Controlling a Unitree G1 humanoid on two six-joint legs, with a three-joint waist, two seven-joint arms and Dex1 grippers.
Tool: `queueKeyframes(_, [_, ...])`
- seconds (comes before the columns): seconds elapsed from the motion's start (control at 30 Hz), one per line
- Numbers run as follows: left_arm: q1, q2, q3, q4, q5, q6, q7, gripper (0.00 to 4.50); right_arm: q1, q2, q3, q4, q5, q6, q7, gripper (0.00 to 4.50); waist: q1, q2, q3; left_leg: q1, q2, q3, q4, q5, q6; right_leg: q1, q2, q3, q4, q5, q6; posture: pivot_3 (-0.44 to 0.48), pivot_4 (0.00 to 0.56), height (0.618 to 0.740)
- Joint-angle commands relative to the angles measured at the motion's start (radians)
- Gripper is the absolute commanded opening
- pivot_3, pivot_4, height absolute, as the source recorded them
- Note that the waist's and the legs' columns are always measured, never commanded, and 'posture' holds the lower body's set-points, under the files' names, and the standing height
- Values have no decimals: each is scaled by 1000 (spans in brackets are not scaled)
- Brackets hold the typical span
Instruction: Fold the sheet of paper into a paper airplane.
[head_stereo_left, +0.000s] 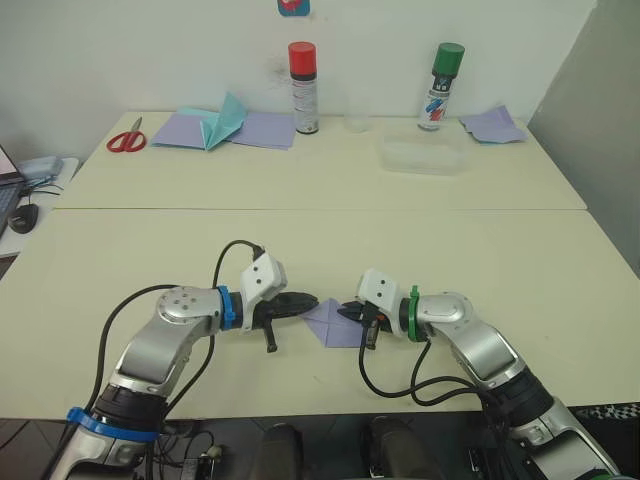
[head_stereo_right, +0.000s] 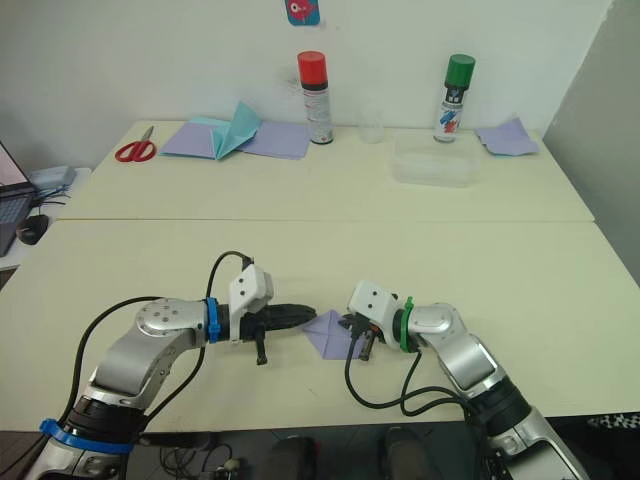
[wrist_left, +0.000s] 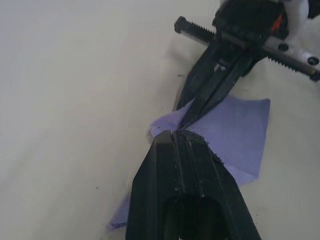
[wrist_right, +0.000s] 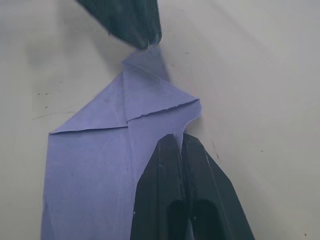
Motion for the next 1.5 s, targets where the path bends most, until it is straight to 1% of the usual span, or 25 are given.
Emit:
queueKeyframes(0.03, [-2, -15, -27, 32, 43, -55, 18, 0, 7, -6, 3, 3, -15, 12, -12, 35, 0, 0, 0, 0, 0, 0, 0, 0, 0, 0, 0, 0, 0, 0, 0, 0, 150, 740])
queueKeyframes(0.17, [-10, -34, -47, 72, 55, -63, 14, 0, 14, -9, 5, -8, -16, 16, -12, 35, 0, 0, 0, 0, 0, 1, 0, 0, 0, 0, 0, 0, 0, 0, 0, 0, 150, 740])
queueKeyframes(0.4, [6, -23, -75, 127, 102, -110, -4, 0, 22, -16, -4, -25, -10, 22, -13, 35, 0, 0, 0, 0, 0, 1, 0, 0, 0, 0, 0, 0, 0, 0, 0, 0, 150, 740])
queueKeyframes(0.47, [3, -25, -76, 146, 107, -121, -1, 0, 28, -12, -26, -48, 13, 31, -14, 421, 1, 0, 0, 0, 0, 1, 0, 0, 0, 0, 0, 0, 0, 0, 0, 0, 150, 740])
queueKeyframes(0.53, [2, -25, -77, 154, 107, -124, -1, 0, 31, -10, -43, -67, 30, 41, -14, 938, 1, 0, 0, 0, 0, 1, 0, 0, 0, 0, 0, 0, 0, 0, 0, 0, 150, 740])
queueKeyframes(0.57, [2, -26, -79, 158, 108, -125, -1, 0, 35, -13, -52, -82, 40, 34, -10, 1360, 1, 0, 0, 0, 0, 1, 0, 0, 0, 0, 0, 0, 0, 0, 0, 0, 150, 740])
queueKeyframes(0.6, [4, -25, -83, 163, 111, -127, -3, 0, 42, -25, -55, -98, 38, 9, -5, 1650, 1, 0, 0, 0, 0, 1, 0, 0, 0, 0, 0, 0, 0, 0, 0, 0, 150, 740])
queueKeyframes(0.7, [9, -26, -91, 175, 118, -136, -5, 0, 59, -48, -72, -143, 54, -38, 6, 2846, 1, 0, 0, 0, 0, 1, 0, 0, 0, 0, 0, 0, 0, 0, 0, 0, 150, 740])
queueKeyframes(0.77, [10, -28, -91, 178, 117, -138, -4, 0, 64, -47, -92, -186, 103, -76, 38, 3555, 1, 0, 0, 0, 0, 1, 0, 0, 0, 0, 0, 0, 0, 0, 0, 0, 150, 740])
queueKeyframes(0.83, [10, -30, -90, 178, 115, -138, -3, 0, 64, -40, -107, -208, 134, -98, 49, 3555, 1, 0, 0, 0, 0, 1, 0, 0, 0, 0, 0, 0, 0, 0, 0, 0, 150, 740])
queueKeyframes(0.93, [9, -30, -92, 180, 118, -140, -2, 0, 55, -39, -94, -189, 139, -155, 75, 3555, 1, 0, 0, 0, 0, 0, 0, 0, 0, 1, 1, 0, 0, 0, 0, 0, 150, 740])
queueKeyframes(0.97, [6, -31, -92, 184, 119, -141, -1, 0, 50, -34, -84, -165, 131, -161, 77, 3249, 1, 0, 0, 0, 0, 1, 0, 0, 0, 1, 1, 0, 0, 0, 0, 0, 150, 740])
queueKeyframes(1.0, [5, -32, -93, 187, 120, -143, 0, 0, 45, -30, -73, -141, 121, -168, 77, 3173, 1, 0, 0, 0, 0, 1, 0, 0, 0, 1, 1, 0, 0, 0, 0, 0, 150, 740])
queueKeyframes(1.03, [3, -33, -93, 190, 120, -144, 0, 0, 38, -22, -61, -118, 111, -166, 74, 2965, 1, 0, 0, 0, 0, 1, 0, 0, 0, 1, 1, 0, 0, 0, 0, 0, 150, 740])
queueKeyframes(1.17, [-1, -33, -95, 193, 121, -143, 0, 0, 17, 20, -32, -57, 111, -101, 60, 1490, 1, 0, 0, 0, 0, 1, 0, 0, 0, 1, 1, 0, 0, 0, 0, 0, 150, 740])
queueKeyframes(1.3, [-5, -32, -99, 200, 123, -142, 0, 0, 0, 34, 2, -15, 70, -97, 51, 68, 1, 0, 0, 0, 0, 1, 0, 0, 0, 1, 1, 0, 0, 0, 0, 0, 150, 740])
queueKeyframes(1.5, [-16, -27, -106, 212, 129, -145, -8, 0, -5, 11, 40, 10, 22, -96, 66, 29, 1, 0, 0, 0, 0, 2, 0, 0, 0, 1, 1, 0, 0, 0, 0, 0, 150, 740])
